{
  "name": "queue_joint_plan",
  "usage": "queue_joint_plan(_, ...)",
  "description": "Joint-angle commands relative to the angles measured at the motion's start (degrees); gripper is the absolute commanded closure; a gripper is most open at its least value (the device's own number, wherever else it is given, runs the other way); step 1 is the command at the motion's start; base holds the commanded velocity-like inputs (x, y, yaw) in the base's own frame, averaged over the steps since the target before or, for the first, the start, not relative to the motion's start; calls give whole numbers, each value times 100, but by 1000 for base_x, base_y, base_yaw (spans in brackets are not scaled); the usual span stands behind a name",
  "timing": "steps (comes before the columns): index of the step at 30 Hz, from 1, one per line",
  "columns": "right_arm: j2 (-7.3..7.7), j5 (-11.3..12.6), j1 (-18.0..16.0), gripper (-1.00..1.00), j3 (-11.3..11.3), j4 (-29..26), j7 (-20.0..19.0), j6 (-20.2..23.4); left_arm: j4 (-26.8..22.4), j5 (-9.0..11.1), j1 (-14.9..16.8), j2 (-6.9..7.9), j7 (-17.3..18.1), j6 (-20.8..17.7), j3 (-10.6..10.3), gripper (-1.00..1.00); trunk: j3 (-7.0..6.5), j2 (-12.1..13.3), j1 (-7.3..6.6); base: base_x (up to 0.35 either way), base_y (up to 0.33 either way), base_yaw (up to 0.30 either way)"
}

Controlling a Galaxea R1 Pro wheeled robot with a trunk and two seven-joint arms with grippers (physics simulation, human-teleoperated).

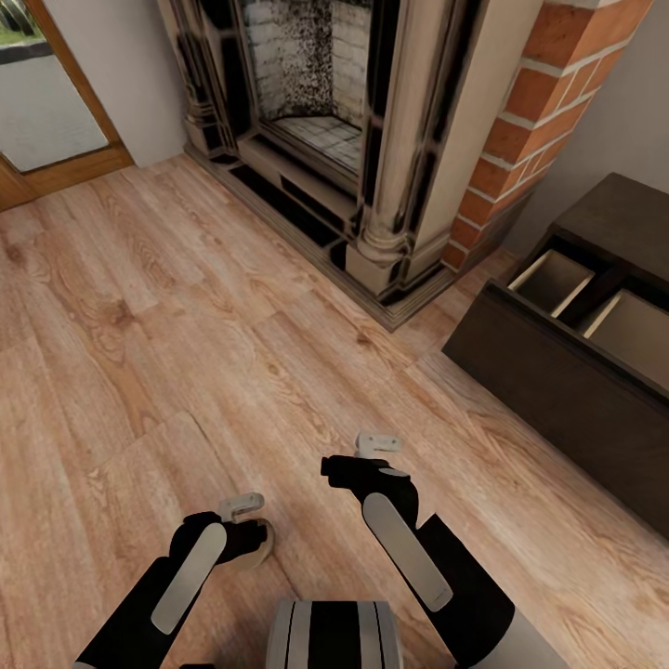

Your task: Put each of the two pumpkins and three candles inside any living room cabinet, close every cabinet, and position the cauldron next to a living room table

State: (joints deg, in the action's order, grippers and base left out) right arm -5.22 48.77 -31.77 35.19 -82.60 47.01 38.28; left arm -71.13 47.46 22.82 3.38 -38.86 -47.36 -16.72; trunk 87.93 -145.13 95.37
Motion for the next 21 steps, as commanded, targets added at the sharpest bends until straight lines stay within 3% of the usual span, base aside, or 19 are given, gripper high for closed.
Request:
queue_joint_plan(1,1,44,-5,-100,6,-4,54,13,-6,59,4,5,-60,-1,-15,-100,4,-2,-1,0,0,0)
queue_joint_plan(5,3,44,-5,-100,6,-2,54,13,-7,53,4,9,-60,-1,-16,-100,92,-7,9,0,0,0)
queue_joint_plan(21,3,44,-5,-100,6,7,54,13,-7,53,5,22,-60,-1,-7,-100,92,-7,9,40,0,0)
